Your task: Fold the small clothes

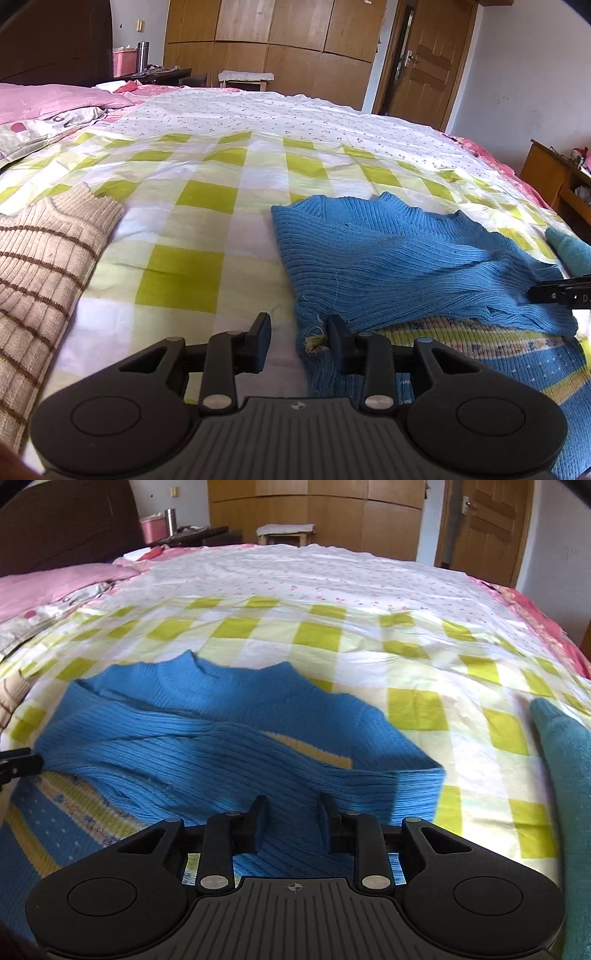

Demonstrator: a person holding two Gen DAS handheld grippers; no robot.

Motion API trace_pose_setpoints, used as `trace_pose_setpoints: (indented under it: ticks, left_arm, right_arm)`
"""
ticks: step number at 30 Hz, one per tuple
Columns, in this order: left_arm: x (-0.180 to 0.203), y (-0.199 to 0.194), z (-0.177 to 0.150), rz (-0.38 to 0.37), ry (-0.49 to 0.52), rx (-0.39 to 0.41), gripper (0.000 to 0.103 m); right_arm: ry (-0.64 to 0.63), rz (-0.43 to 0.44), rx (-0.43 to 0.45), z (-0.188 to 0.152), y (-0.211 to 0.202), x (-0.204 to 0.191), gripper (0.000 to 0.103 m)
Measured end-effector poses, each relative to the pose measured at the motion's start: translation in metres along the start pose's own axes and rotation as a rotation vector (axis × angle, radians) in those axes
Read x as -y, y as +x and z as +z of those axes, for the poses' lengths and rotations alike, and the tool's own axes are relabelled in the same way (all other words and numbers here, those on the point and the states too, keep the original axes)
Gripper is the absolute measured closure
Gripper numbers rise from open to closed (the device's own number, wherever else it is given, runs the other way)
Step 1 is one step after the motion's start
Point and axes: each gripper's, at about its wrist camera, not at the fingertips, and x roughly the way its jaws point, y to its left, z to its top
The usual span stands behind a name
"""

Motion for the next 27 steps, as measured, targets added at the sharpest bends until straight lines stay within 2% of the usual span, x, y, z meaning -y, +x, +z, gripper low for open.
trace_pose_setpoints:
  ticks: [5, 9, 14, 17, 21, 24, 27]
  left_arm:
    - [0.001, -0.007, 0.0, -0.001, -0.003, 0.018, 0.063]
    - [0.008, -0.007, -0.004, 0.011, 0.024, -0.002, 0.063]
    - [0.01, -0.012, -0.006, 0.012, 0.022, -0.021, 0.063]
    - [0.01, -0.025, -0.011, -0.004, 0.011, -0.029, 0.063]
    - [0.011, -0.04, -0.027, -0.004, 0.021, -0.067, 0.063]
    - [0.014, -0.049, -0.042, 0.017, 0.046, -0.088, 0.063]
    - [0.016, -0.06, -0.047, 0.032, 0.052, -0.105, 0.063]
  right_arm:
    - [0.065, 0.014, 0.078, -0.007, -0.019, 0.014, 0.077]
    - [0.071, -0.067, 0.017, -0.014, 0.001, 0.023, 0.078]
    - [0.09, -0.057, 0.059, -0.016, -0.014, 0.027, 0.077]
    - [0.101, -0.035, 0.077, -0.025, -0.032, 0.03, 0.072]
    - [0.097, 0.025, 0.062, -0.045, -0.044, 0.027, 0.071]
    - [0.065, -0.032, 0.014, -0.057, -0.037, 0.023, 0.071]
    - [0.131, 0.002, -0.014, -0.063, -0.042, 0.029, 0.071]
